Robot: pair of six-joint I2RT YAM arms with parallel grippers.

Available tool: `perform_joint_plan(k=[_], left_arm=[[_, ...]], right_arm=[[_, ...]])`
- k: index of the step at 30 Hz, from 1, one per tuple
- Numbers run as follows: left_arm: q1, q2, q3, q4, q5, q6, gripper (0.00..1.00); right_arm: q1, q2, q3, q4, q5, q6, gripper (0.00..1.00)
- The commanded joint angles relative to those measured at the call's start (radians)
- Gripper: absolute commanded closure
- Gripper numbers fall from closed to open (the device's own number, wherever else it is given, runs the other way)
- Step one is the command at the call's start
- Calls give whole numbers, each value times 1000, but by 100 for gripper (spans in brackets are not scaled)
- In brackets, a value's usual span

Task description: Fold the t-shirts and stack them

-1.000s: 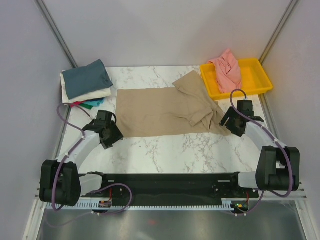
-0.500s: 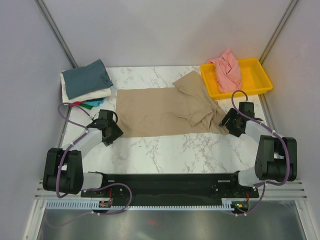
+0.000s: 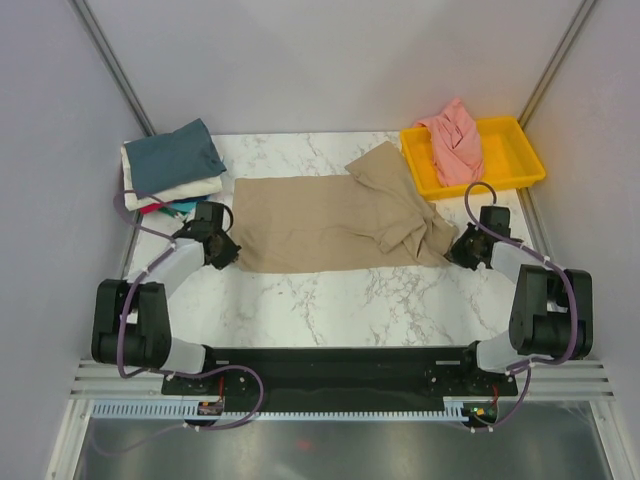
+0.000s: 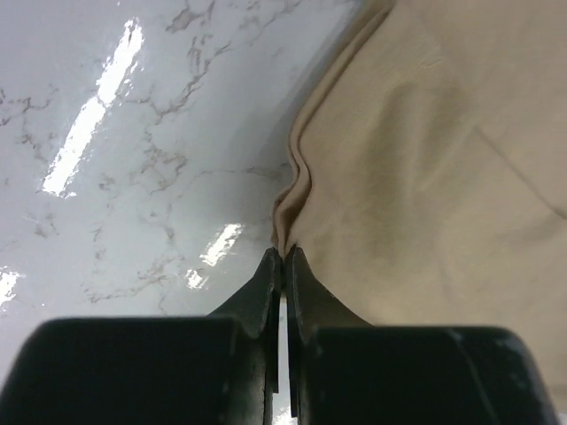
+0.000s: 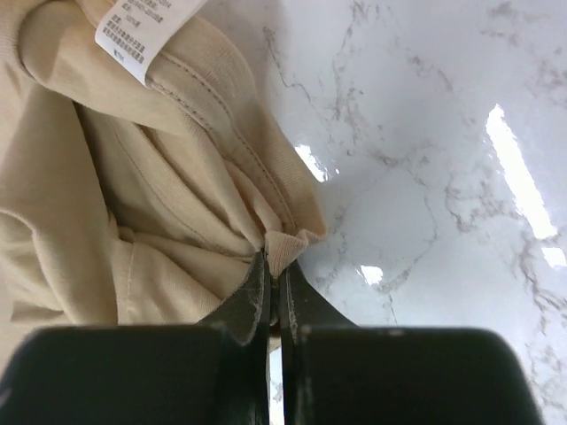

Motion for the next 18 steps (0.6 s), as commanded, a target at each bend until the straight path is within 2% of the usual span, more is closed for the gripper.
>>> perform_joint_plan(k=[1,4,6,10,13,15,18], left_arm=[[46,-160,124,-55,52,4,98],[170,-284,202,-179,114,45,98],[259,-331,223,-245,181,70,98],[329,-415,162,-306,224,118,98],[381,-478,80,-343,299,128,98],[384,-535,11,-351,357,119,98],[352,-610,-40,-361,402,84,98]], right_arm=[[-30,-83,76,-89,-36,0,100],[-104,-190,165,-216,-1,-14,100],[-131,-233,181,-288,85,9,100],[-167,-298,73,-277,35,63,100],[-229,-275,9,-281,-32,60,100],[-272,-270,-40,-286,-63,54,93],[-306,-302,-100,-287,-100,51,75]])
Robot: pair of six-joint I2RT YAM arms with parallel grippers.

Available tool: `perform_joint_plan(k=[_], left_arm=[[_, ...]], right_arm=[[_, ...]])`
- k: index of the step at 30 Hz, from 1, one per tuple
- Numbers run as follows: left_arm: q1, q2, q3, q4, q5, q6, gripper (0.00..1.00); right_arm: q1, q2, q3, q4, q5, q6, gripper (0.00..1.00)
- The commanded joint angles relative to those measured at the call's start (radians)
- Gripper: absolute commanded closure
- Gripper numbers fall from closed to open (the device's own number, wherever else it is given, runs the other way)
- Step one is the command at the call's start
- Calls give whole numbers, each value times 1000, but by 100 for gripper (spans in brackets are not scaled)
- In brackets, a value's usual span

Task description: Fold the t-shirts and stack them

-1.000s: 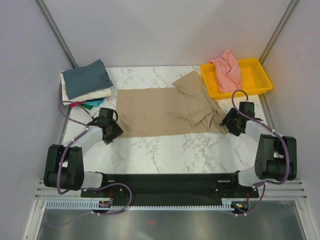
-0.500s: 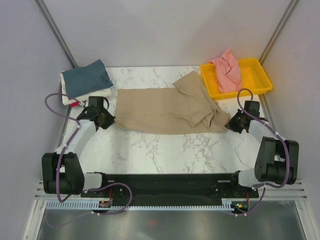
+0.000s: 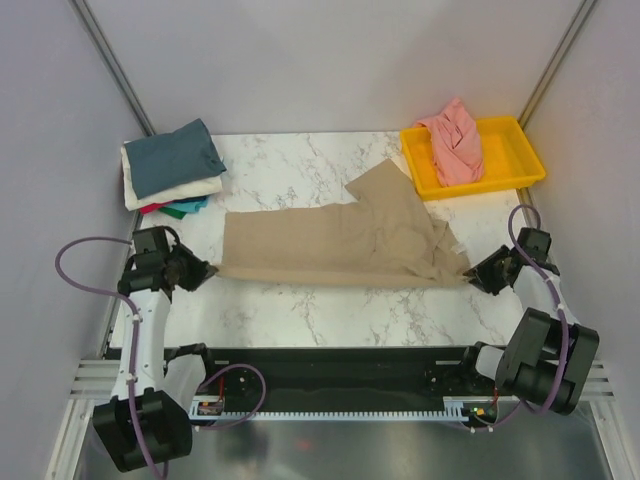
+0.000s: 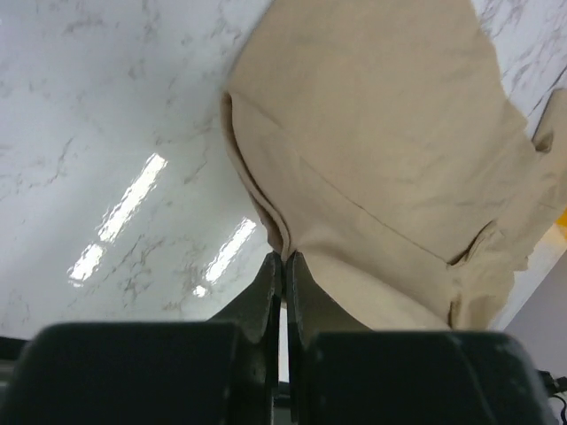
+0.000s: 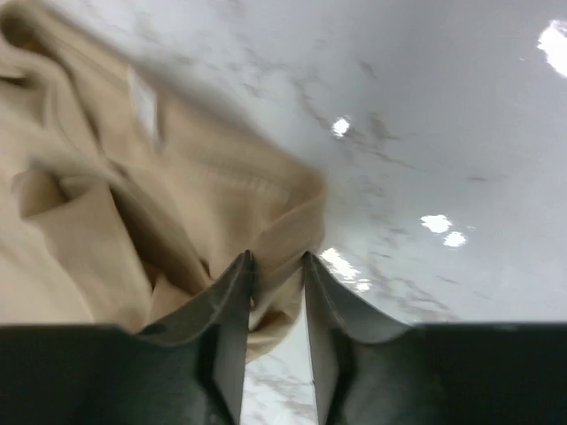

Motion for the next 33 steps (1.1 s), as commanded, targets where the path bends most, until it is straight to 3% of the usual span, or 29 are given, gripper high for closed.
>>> perform_joint_plan(k=[1,4,5,7,9,12,14,16,20,22,26,29,33], left_arm=[[-4,-88,-10,-43,15,13,98],[-2,-132,25,-96,-42,22,98],[-4,-135,52,-127,-49,32,98],[-2,-139,71,-155,-59,45,98],[-2,-147,80,-181,-36,68,95],[-4,-174,88,-222,-36,102,80],[-2,-202,112,-251,-71,127,61],[-2,-220,142,-279,-85,145,51],[-2,-294,227,-271,-158,145,46],[-4,-303,228,-236,-142,148,46],[-4,-267,130,-173,-64,122,48],[-14,-245,64,-117,-33,92,51],[-39,-187,42,-43,-27,66,51]], right_arm=[[-50,-56,-49,-9,20,-12,58],[-116,-109,-88,-23,20,-14,45],[-142,-119,-95,-29,17,-18,32],[-207,-140,-96,-57,18,-35,17],[-221,-160,-102,-54,-27,-46,16],[-216,-226,-125,-14,-179,-55,16],[-196,-295,-112,-35,-175,-67,16],[-110,-378,-84,-48,-111,-49,16],[153,-482,-47,-14,-61,-6,17],[267,-450,-21,0,-23,0,24],[682,-268,63,-34,125,-6,35],[843,-197,41,-33,265,18,35],[861,-116,-24,50,300,32,37]])
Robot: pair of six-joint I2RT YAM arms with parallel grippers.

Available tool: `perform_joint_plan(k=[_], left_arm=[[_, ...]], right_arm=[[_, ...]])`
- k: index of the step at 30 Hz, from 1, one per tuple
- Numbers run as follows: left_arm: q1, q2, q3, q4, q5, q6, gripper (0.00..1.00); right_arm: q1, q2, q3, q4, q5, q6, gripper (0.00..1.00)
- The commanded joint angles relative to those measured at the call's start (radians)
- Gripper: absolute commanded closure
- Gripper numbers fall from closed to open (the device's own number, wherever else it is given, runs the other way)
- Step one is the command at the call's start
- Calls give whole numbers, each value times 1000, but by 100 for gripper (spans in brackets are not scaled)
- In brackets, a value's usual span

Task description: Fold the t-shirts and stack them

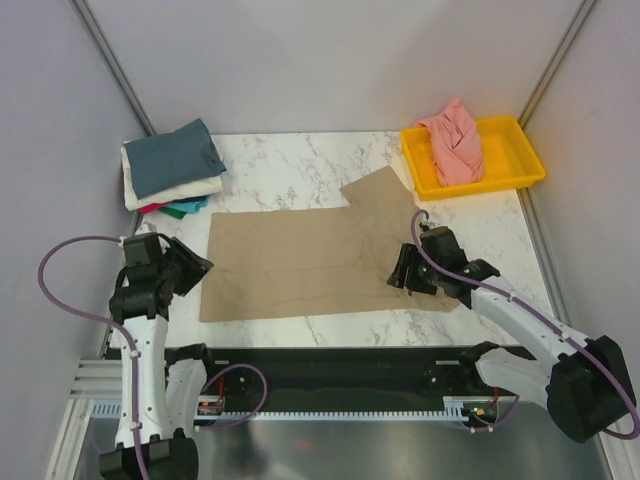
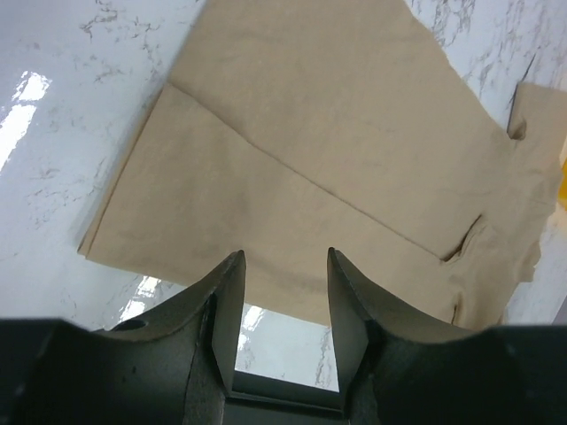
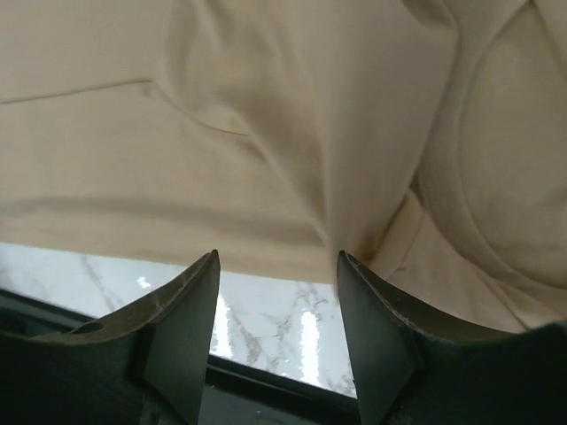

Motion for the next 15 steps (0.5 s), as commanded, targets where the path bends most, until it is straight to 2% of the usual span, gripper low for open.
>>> perform_joint_plan(k=[1,4,5,8,12,15], left_arm=[[-29,78,-37,129,45,-39,51],[-131,194,-74,196,-28,-69,52],[-195,221,-81,207,-85,-89,52],[-292,294,-120,265,-151,-143,54],[-346,279,-137,334,-125,-151,54],[-356,259,-60,307,-90,-61,54]], right_arm=[[2,73,-24,56,141,14,37],[-1,201,23,48,226,-16,36],[-16,232,43,42,253,-22,35],[-71,332,34,42,260,-35,30],[-79,293,36,33,216,-70,19],[-79,214,143,-46,225,-104,14]])
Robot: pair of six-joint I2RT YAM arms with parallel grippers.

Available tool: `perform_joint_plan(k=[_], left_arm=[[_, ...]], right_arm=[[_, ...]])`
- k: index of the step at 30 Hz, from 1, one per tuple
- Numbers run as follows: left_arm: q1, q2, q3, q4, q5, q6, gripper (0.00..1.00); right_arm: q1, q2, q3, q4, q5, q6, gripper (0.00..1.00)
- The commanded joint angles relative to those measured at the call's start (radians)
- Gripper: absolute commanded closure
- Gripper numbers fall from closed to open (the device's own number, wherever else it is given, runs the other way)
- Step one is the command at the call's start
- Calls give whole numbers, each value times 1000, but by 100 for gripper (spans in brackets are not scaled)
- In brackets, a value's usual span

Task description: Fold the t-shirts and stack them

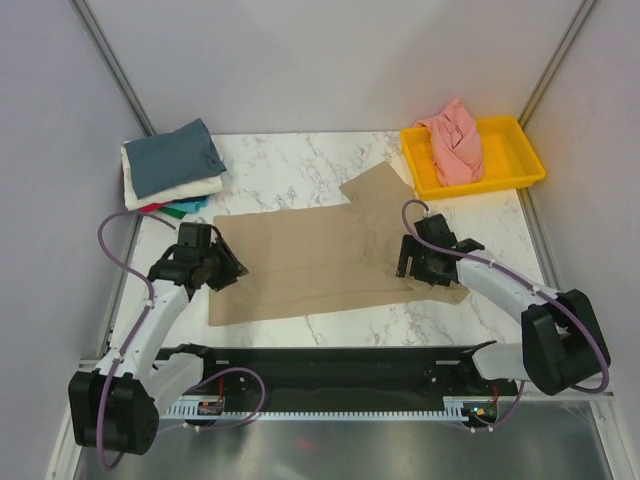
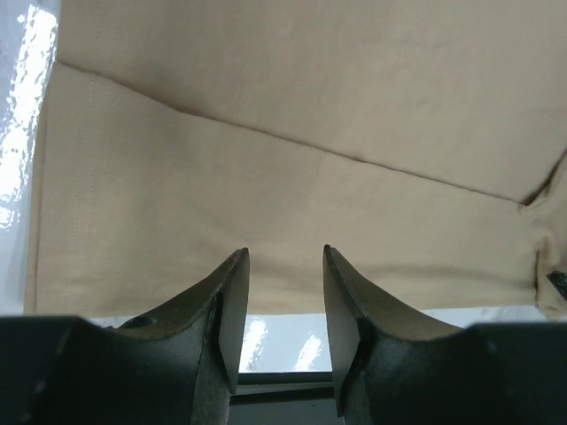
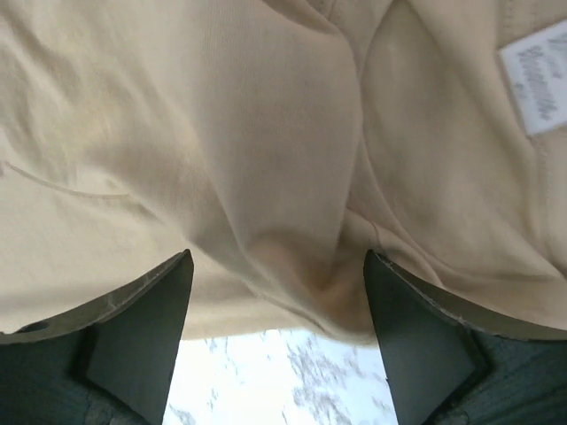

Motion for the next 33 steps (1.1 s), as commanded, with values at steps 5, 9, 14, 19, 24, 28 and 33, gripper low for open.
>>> perform_joint_plan(k=[5,9,14,19,24,28,33], left_arm=[[-9,-36,251,-88,3,241,53],[-9,-34,275,-142,-17,326,52],[-12,-70,223,-102,-23,307,51],[-6,-73,222,-103,-35,304,51],[-2,-77,219,-102,-46,301,51],[1,-70,217,-102,-41,301,52],[1,-61,217,-102,-40,301,53]], right_arm=[[-4,-4,419,-154,96,-125,10],[-4,228,666,-119,100,-171,9],[-4,634,1090,-131,155,-272,9],[-28,967,1574,-226,241,-328,9],[-56,1163,1734,-184,261,-315,11],[-73,1218,1742,-96,257,-309,12],[-79,1319,1791,-59,274,-309,13]])
